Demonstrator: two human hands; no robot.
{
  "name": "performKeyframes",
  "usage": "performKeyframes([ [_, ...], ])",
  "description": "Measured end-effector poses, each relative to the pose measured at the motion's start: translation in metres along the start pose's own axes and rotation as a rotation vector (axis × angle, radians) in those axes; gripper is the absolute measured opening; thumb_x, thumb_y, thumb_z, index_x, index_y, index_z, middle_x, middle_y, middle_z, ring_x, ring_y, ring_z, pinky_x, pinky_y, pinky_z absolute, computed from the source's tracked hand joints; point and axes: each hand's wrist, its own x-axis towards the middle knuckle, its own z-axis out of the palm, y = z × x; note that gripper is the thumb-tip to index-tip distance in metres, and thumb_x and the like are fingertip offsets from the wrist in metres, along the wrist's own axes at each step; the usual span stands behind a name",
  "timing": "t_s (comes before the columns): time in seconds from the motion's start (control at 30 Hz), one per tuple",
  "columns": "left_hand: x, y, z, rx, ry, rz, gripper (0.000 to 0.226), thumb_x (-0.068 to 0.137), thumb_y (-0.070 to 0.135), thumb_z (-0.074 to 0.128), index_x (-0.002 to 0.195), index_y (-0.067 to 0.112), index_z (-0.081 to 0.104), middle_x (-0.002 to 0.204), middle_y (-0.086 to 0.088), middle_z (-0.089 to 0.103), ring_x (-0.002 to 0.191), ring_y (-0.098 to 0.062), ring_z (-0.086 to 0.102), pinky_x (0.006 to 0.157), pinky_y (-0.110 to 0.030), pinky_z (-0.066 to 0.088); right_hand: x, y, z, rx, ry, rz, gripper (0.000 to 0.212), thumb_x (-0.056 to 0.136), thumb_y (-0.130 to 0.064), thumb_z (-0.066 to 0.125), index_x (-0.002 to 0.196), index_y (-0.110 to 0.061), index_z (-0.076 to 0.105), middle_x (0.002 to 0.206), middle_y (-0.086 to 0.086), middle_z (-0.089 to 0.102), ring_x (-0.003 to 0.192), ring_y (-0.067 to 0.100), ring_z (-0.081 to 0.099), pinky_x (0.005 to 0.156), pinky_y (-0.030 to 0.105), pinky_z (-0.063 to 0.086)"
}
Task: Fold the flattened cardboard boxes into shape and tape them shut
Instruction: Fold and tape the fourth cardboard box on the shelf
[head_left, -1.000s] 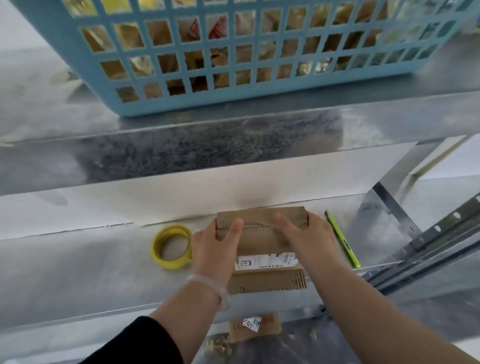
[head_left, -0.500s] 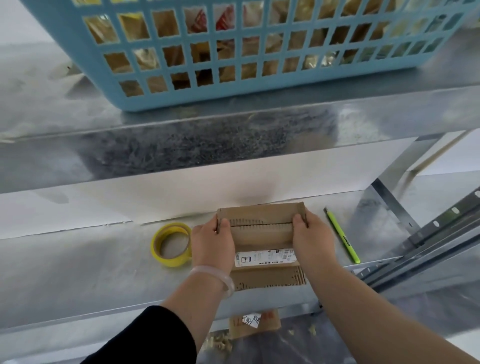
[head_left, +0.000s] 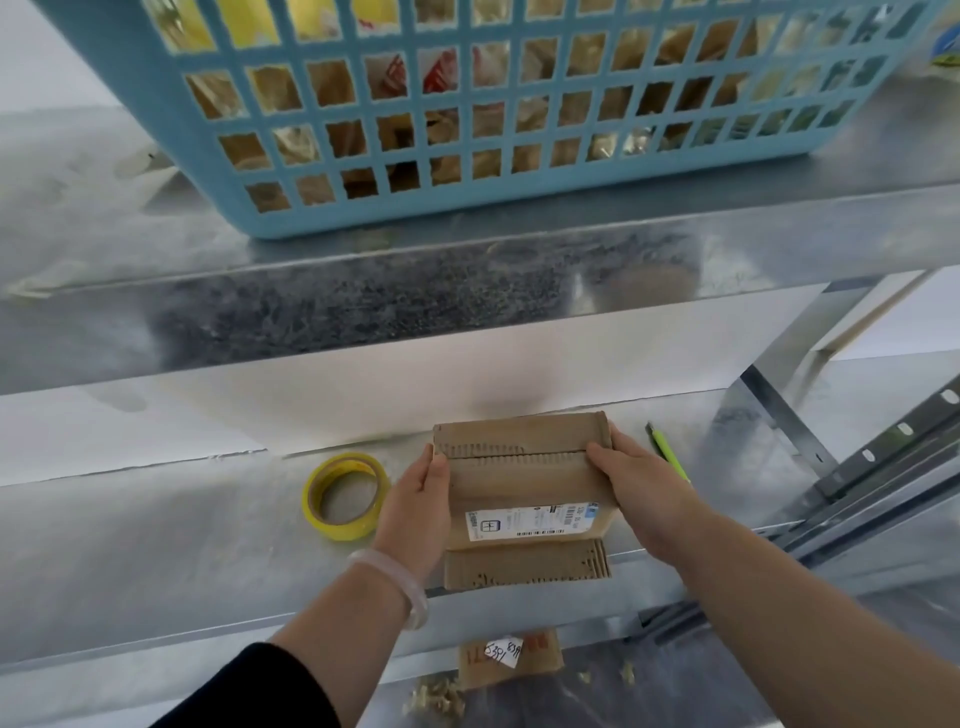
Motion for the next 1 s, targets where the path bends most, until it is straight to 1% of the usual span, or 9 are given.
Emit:
performKeyframes([
  [0.07, 0.002, 0.003, -0.006, 0.291, -0.026, 0.138, 0.045, 0.103, 0.033, 0.037, 0.147, 0.026, 0.032, 0.145, 0.001, 0.041, 0.128, -0.012, 0.043, 0.108, -0.025, 0.029, -0.008, -0.005, 0.001, -0.322, 0.105, -0.131, 0.059, 0.103, -0.036, 0.043, 0.155, -0.035, 0.017, 0.146, -0.004, 0.044, 0.125, 0.018, 0.049, 0.108, 0.037, 0.04],
  [0.13, 0.003, 0.008, -0.014, 0.552, -0.022, 0.392, 0.06, 0.101, 0.041, 0.037, 0.153, 0.028, 0.01, 0.158, 0.01, 0.013, 0.144, -0.007, 0.013, 0.116, -0.023, 0.01, -0.014, -0.004, -0.001, -0.671, 0.12, -0.341, 0.061, 0.101, -0.045, 0.04, 0.154, -0.043, 0.01, 0.162, -0.015, 0.013, 0.144, 0.011, 0.023, 0.119, 0.034, 0.02],
  [0.2, 0.008, 0.012, -0.018, 0.759, -0.114, 0.606, 0.072, 0.092, 0.063, 0.03, 0.153, 0.031, 0.01, 0.156, 0.018, 0.005, 0.144, -0.001, 0.002, 0.118, -0.023, 0.005, -0.015, -0.006, -0.004, -0.876, 0.02, -0.488, 0.069, 0.093, -0.064, 0.037, 0.153, -0.045, 0.01, 0.158, -0.028, -0.005, 0.146, 0.0, 0.0, 0.119, 0.028, 0.005],
  [0.27, 0.015, 0.016, -0.017, 0.88, -0.215, 0.675, 0.094, 0.077, 0.083, 0.021, 0.153, 0.028, 0.017, 0.156, 0.016, 0.015, 0.146, -0.006, 0.007, 0.118, -0.023, 0.005, -0.008, -0.006, -0.007, -0.973, -0.047, -0.54, 0.094, 0.075, -0.087, 0.028, 0.154, -0.041, 0.009, 0.155, -0.029, -0.004, 0.145, -0.003, -0.009, 0.12, 0.025, 0.0],
  [0.37, 0.02, 0.015, -0.015, 0.826, -0.195, 0.731, 0.102, 0.073, 0.088, 0.03, 0.145, 0.018, 0.041, 0.147, 0.006, 0.04, 0.137, -0.013, 0.03, 0.115, -0.021, 0.014, 0.0, 0.0, -0.008, -0.985, -0.012, -0.571, 0.114, 0.061, -0.097, 0.025, 0.155, -0.033, 0.02, 0.157, -0.02, 0.015, 0.144, 0.002, 0.005, 0.115, 0.019, 0.002],
  [0.5, 0.018, 0.014, -0.015, 0.786, -0.175, 0.771, 0.089, 0.078, 0.079, 0.043, 0.137, 0.013, 0.051, 0.136, 0.004, 0.048, 0.125, -0.011, 0.038, 0.109, -0.009, 0.012, 0.001, 0.005, -0.008, -0.961, -0.004, -0.649, 0.109, 0.068, -0.096, 0.018, 0.151, -0.026, 0.033, 0.15, -0.01, 0.03, 0.14, 0.009, 0.018, 0.113, 0.02, 0.01],
  [0.6, 0.018, 0.014, -0.014, 0.802, -0.157, 0.816, 0.081, 0.083, 0.075, 0.042, 0.135, 0.015, 0.054, 0.133, 0.002, 0.051, 0.122, -0.014, 0.043, 0.109, -0.021, 0.025, 0.0, 0.004, -0.007, -0.992, -0.013, -0.667, 0.099, 0.075, -0.091, 0.017, 0.15, -0.028, 0.036, 0.148, -0.005, 0.032, 0.137, 0.011, 0.019, 0.114, 0.024, 0.013],
  [0.77, 0.02, 0.01, -0.015, 0.917, -0.165, 0.896, 0.057, 0.092, 0.067, 0.036, 0.133, 0.034, 0.056, 0.132, -0.007, 0.051, 0.121, -0.026, 0.047, 0.096, -0.046, 0.046, -0.002, 0.004, -0.007, -1.136, 0.02, -0.76, 0.056, 0.096, -0.068, 0.024, 0.139, -0.044, 0.05, 0.143, 0.013, 0.044, 0.131, 0.032, 0.037, 0.107, 0.043, 0.034],
  [1.0, 0.018, 0.014, -0.018, 1.149, -0.198, 0.889, 0.058, 0.098, 0.062, 0.02, 0.132, 0.034, 0.057, 0.14, -0.007, 0.05, 0.126, -0.032, 0.05, 0.095, -0.049, 0.05, -0.004, -0.001, -0.005, -1.238, 0.0, -0.678, 0.057, 0.098, -0.067, 0.017, 0.132, -0.046, 0.057, 0.149, 0.009, 0.045, 0.133, 0.035, 0.043, 0.101, 0.053, 0.045],
])
